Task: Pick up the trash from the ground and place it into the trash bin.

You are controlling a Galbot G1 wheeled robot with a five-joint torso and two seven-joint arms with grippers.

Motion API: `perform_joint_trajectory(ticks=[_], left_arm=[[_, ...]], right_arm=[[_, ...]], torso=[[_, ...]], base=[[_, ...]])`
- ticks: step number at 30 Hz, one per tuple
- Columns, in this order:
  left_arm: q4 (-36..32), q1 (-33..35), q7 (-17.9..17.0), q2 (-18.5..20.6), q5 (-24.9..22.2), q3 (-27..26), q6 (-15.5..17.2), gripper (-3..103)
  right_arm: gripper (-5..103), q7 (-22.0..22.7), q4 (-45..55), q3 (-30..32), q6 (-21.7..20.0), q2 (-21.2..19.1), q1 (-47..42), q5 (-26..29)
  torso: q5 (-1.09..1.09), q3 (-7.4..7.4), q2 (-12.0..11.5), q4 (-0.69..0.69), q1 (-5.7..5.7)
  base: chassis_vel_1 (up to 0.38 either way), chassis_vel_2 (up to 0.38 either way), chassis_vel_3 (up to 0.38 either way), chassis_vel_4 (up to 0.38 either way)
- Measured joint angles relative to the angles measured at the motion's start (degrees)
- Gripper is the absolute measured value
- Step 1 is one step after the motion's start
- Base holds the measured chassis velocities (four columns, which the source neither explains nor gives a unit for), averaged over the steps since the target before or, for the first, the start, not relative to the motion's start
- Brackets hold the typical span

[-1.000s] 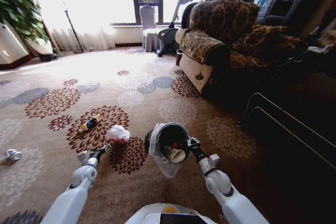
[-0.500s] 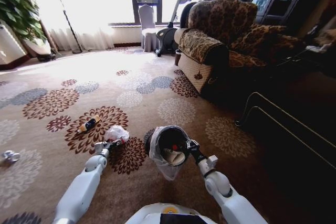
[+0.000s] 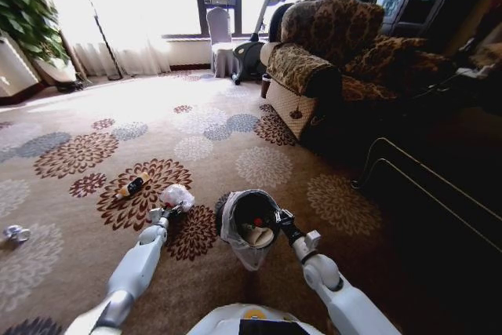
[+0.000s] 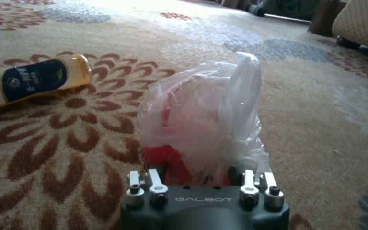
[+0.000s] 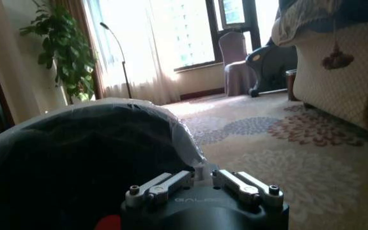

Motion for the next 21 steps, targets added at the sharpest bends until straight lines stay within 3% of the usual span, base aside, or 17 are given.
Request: perform_joint_trajectory(ticks=[4, 11, 16, 18, 21], left_arm=[[-0.22, 0.19, 0.92, 0.16, -1.11, -0.17, -0.59, 53], [-1.80, 1.61, 3.37, 1.09, -3.62, -0.90, -2.30, 21], [-2.73, 2.33, 3.63, 1.41, -4.38, -1.19, -2.38, 10], [-3.30, 2.86, 3.68, 1.58, -4.79, -1.45, -2.38, 1], [-4.36, 3.82, 3.75, 1.71, -5.52, -1.90, -2.39, 0]], right_arm=[[0, 0.00, -0.02, 0.00, 0.00, -0.03, 0.00, 0.01], [0, 0.00, 0.08, -0.02, 0.05, 0.06, -0.01, 0.02], [0, 0.00, 0.46, 0.01, 0.14, -0.02, -0.26, -0.01], [0, 0.00, 0.75, 0.17, 0.17, -0.09, -0.52, -0.03], [0, 0.00, 0.95, 0.29, 0.25, -0.15, -0.73, -0.11]], torso=[[-0.02, 0.00, 0.00, -0.01, 0.00], [-0.01, 0.00, 0.00, 0.00, 0.00], [-0.01, 0.00, 0.00, 0.00, 0.00], [-0.01, 0.00, 0.00, 0.00, 0.00], [-0.01, 0.00, 0.00, -0.01, 0.00]], base=[[0.000, 0.000, 0.000, 0.000], [0.000, 0.000, 0.000, 0.000], [0.000, 0.000, 0.000, 0.000], [0.000, 0.000, 0.000, 0.000], [0.000, 0.000, 0.000, 0.000]])
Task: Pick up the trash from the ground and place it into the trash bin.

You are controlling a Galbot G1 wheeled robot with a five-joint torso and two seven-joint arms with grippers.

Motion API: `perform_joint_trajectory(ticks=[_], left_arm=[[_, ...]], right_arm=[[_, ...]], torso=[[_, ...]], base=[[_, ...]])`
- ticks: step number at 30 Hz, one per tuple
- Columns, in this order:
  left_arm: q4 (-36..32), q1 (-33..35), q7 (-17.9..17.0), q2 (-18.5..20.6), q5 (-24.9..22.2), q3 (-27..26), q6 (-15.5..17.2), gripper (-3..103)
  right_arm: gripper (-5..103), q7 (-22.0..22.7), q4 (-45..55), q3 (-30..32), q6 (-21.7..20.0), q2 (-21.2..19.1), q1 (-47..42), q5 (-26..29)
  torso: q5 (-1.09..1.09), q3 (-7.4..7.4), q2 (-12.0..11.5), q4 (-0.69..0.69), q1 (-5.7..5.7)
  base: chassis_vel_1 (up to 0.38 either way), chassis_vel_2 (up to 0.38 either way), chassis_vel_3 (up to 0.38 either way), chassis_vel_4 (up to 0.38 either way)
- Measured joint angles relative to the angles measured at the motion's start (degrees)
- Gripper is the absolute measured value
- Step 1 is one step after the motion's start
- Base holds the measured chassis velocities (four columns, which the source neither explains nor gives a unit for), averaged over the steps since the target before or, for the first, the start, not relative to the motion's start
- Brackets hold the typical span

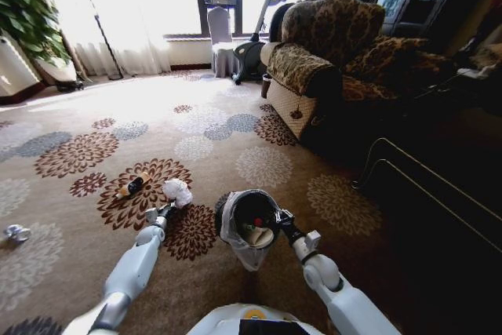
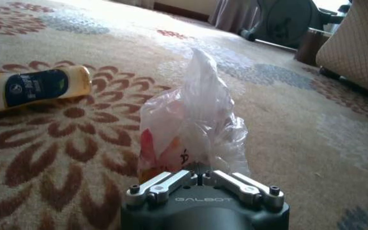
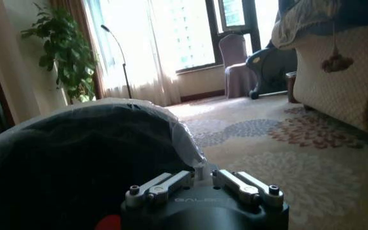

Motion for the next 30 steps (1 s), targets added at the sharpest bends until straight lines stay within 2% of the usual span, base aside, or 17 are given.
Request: perform_joint_trajectory(ticks=[6, 10, 11, 13, 14, 16, 17, 18, 19, 20, 21, 23, 24, 26, 27, 29, 30], left_arm=[[-4.52, 3.24, 0.22, 0.49, -2.08, -1.50, -0.09, 0], [-16.39, 10.65, 0.83, 1.74, -7.05, -3.71, -0.81, 0], [-16.39, 10.65, 0.83, 1.74, -7.05, -3.71, -0.81, 0], [-23.70, 14.53, 1.67, 2.49, -9.67, -4.17, -1.99, 0], [-23.70, 14.53, 1.67, 2.49, -9.67, -4.17, -1.99, 0], [-29.48, 17.17, 1.98, 3.23, -12.91, -4.25, -2.13, 0], [-35.19, 20.06, 2.19, 3.51, -15.96, -5.05, -2.14, 0], [-38.37, 21.83, 2.19, 3.60, -17.81, -5.71, -2.16, 0], [-38.37, 21.83, 2.19, 3.60, -17.81, -5.71, -2.16, 0], [-43.25, 24.38, 2.19, 3.60, -20.76, -6.57, -2.47, 0], [-48.80, 26.81, 2.22, 3.35, -23.66, -7.33, -2.90, 0], [-57.46, 30.07, 2.13, 2.72, -28.17, -8.69, -3.27, 0], [-57.46, 30.07, 2.13, 2.72, -28.17, -8.69, -3.27, 0], [-64.91, 32.65, 1.45, 2.15, -32.30, -9.18, -2.97, 0], [-69.27, 33.70, 0.85, 1.94, -34.43, -9.08, -2.27, 0], [-76.35, 35.20, -0.61, 1.65, -37.90, -7.92, -0.55, 0], [-76.35, 35.20, -0.61, 1.65, -37.90, -7.92, -0.55, 0]], right_arm=[[0, 0.00, 0.31, 0.03, 0.08, -0.04, -0.14, -0.07], [0, -0.01, -0.53, -0.10, 0.44, 0.08, 1.27, -0.07], [0, -0.01, -0.53, -0.10, 0.44, 0.08, 1.27, -0.07], [0, -0.02, -1.65, 0.62, 1.19, 0.58, 2.13, -0.05], [0, -0.02, -1.65, 0.62, 1.19, 0.58, 2.13, -0.05], [0, -0.02, -2.93, 1.96, 1.67, 1.19, 2.95, -0.15], [0, 0.00, -4.68, 2.07, 1.87, 1.68, 4.78, -0.18], [0, 0.01, -6.01, 1.71, 2.02, 1.97, 6.33, -0.12], [0, 0.01, -6.01, 1.71, 2.02, 1.97, 6.33, -0.12], [0, 0.06, -8.64, 0.81, 2.42, 2.47, 9.15, 0.14], [0, 0.04, -11.22, -0.40, 2.89, 2.97, 11.77, 0.31], [0, 0.02, -15.74, -2.71, 3.54, 3.94, 16.32, 0.53], [0, 0.02, -15.74, -2.71, 3.54, 3.94, 16.32, 0.53], [0, 0.00, -20.26, -5.18, 4.04, 5.11, 21.17, 0.76], [0, 0.01, -22.30, -6.38, 4.25, 5.89, 23.71, 0.77], [0, 0.05, -26.26, -8.32, 4.78, 7.60, 28.19, 0.73], [0, 0.05, -26.26, -8.32, 4.78, 7.60, 28.19, 0.73]], torso=[[0.00, 0.00, 0.00, 0.01, 0.00], [0.02, 0.00, 0.00, 0.01, 0.00], [0.02, 0.00, 0.00, 0.01, 0.00], [0.00, 0.00, 0.00, 0.04, 0.00], [0.00, 0.00, 0.00, 0.04, 0.00], [0.01, 0.00, 0.00, 0.00, 0.00], [-0.06, -0.01, 0.00, -0.10, 0.00], [-0.02, -0.01, 0.01, -0.08, 0.00], [-0.02, -0.01, 0.01, -0.08, 0.00], [0.04, 0.00, 0.00, -0.01, -0.01], [-0.01, 0.00, 0.00, 0.03, -0.01], [0.04, 0.00, 0.00, 0.05, -0.01], [0.04, 0.00, 0.00, 0.05, -0.01], [0.01, 0.00, 0.00, 0.04, -0.01], [-0.05, 0.01, 0.00, 0.01, 0.00], [0.06, 0.00, 0.00, 0.03, -0.01], [0.06, 0.00, 0.00, 0.03, -0.01]], base=[[0.000, 0.000, 0.000, 0.000], [0.000, 0.000, 0.000, 0.000], [0.000, 0.000, 0.000, 0.000], [0.000, 0.000, 0.000, 0.000], [0.000, 0.000, 0.000, 0.000], [0.000, 0.000, 0.000, 0.000], [0.000, 0.000, 0.000, 0.000], [0.000, 0.000, 0.000, 0.000], [0.000, 0.000, 0.000, 0.000], [0.000, 0.000, 0.000, 0.000], [0.000, 0.000, 0.000, 0.000], [0.000, 0.000, 0.000, 0.000], [0.000, 0.000, 0.000, 0.000], [0.000, 0.000, 0.000, 0.000], [0.000, 0.000, 0.000, 0.000], [0.000, 0.000, 0.000, 0.000], [0.000, 0.000, 0.000, 0.000]])
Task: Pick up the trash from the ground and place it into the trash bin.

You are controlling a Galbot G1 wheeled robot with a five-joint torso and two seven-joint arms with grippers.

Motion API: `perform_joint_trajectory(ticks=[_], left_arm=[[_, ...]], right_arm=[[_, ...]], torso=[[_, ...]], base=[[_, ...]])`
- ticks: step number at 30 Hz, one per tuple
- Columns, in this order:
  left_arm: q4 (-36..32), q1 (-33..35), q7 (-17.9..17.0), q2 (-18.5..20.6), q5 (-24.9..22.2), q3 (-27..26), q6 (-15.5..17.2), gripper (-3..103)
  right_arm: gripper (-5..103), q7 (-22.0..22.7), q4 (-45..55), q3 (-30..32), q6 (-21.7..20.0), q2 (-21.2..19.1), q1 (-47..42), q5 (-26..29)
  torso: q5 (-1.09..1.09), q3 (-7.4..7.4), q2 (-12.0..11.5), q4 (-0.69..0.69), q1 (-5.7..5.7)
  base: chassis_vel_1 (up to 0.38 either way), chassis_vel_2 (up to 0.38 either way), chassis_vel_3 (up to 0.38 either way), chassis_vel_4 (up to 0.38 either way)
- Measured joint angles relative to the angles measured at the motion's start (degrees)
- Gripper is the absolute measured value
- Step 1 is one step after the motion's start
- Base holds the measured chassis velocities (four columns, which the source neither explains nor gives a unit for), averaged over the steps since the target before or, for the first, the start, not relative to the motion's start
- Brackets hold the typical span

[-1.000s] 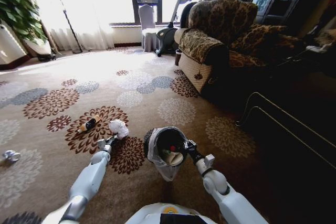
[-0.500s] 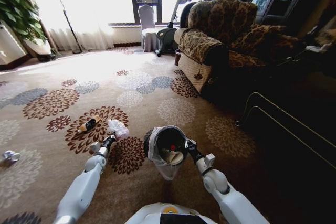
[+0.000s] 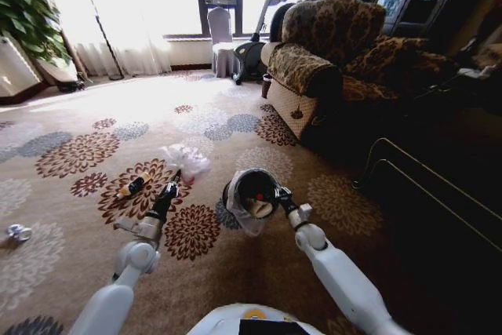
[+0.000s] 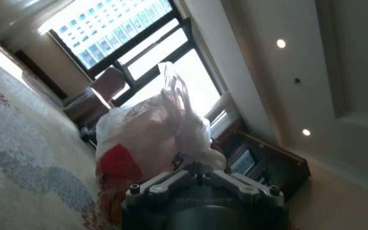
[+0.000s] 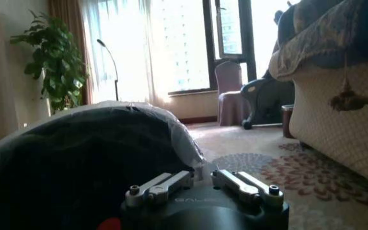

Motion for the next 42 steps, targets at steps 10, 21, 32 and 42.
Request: perform_joint_trajectory(ticks=[10, 21, 32, 42], left_arm=[[-7.80, -1.47, -6.67, -1.40, -12.41, 12.54, 6.01, 0], [7.90, -8.79, -13.11, -4.29, -17.29, 15.69, 5.56, 0], [12.20, -13.66, -22.40, -6.83, -9.60, 20.03, 4.34, 0], [10.66, -17.99, -36.76, -8.70, -1.37, 23.77, 2.26, 0]], right_arm=[[0, -0.07, -3.87, -4.71, 0.15, 3.85, 6.71, -0.07], [0, -0.04, 0.24, -5.08, -0.36, 1.70, 5.46, 0.09], [0, -0.03, 4.15, -7.20, -0.40, 1.58, 3.25, -2.47], [0, -0.04, 6.38, -8.43, 0.16, 1.74, 1.88, -6.40]], torso=[[-0.06, 0.00, 0.00, -0.03, 0.00], [-0.06, 0.00, 0.00, -0.03, 0.01], [-0.05, 0.00, 0.00, -0.02, 0.01], [-0.05, 0.00, 0.00, -0.02, 0.01]], base=[[0.000, 0.000, 0.000, 0.000], [0.000, 0.000, 0.000, 0.000], [0.000, 0.000, 0.000, 0.000], [0.000, 0.000, 0.000, 0.000]])
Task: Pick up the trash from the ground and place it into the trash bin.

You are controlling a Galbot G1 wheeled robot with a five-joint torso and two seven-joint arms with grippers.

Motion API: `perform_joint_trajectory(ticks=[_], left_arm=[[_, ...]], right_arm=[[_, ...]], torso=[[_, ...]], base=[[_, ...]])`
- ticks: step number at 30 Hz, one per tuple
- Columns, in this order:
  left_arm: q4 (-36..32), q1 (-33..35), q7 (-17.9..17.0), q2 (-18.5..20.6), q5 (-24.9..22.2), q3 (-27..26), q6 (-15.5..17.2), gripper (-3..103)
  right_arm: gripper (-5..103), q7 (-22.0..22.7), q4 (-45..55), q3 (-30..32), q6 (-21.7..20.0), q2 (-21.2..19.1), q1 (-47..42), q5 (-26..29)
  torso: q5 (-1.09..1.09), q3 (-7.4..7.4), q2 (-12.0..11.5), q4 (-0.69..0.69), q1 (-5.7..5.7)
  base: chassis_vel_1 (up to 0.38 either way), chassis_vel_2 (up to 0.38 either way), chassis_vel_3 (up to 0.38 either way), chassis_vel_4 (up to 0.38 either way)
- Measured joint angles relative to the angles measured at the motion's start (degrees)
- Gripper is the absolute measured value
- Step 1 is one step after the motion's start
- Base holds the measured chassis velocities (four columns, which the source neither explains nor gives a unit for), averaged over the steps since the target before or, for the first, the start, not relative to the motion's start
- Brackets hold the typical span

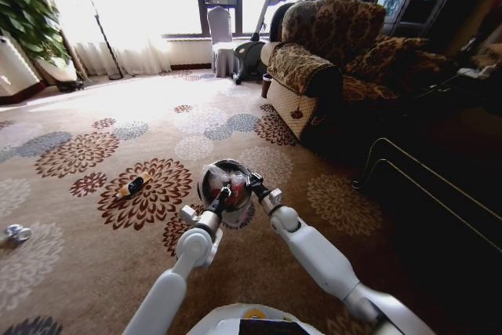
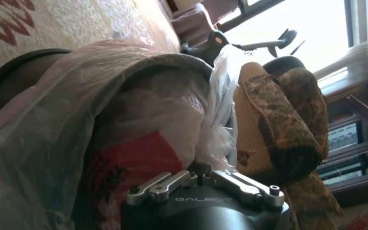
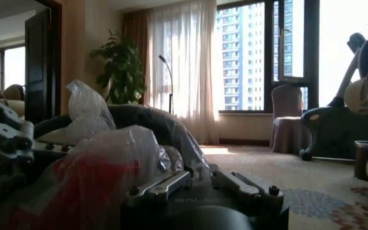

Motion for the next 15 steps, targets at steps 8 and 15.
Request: perform_joint_trajectory(ticks=[8, 15], left_arm=[[-2.64, 3.66, -3.94, 0.92, 4.60, -0.61, 0.45, 11], [-4.90, 7.79, 1.01, 3.36, 14.20, -1.19, 0.79, 33]], right_arm=[[0, -0.03, -0.17, 1.38, 0.04, -0.92, -0.34, -0.46], [0, -0.02, -0.81, 3.60, -0.13, -1.60, -0.85, -1.26]], torso=[[0.00, 0.00, 0.00, 0.00, 0.00], [-0.01, 0.00, 0.00, 0.00, -0.01]], base=[[0.000, 0.000, 0.000, 0.000], [0.000, 0.000, 0.000, 0.000]])
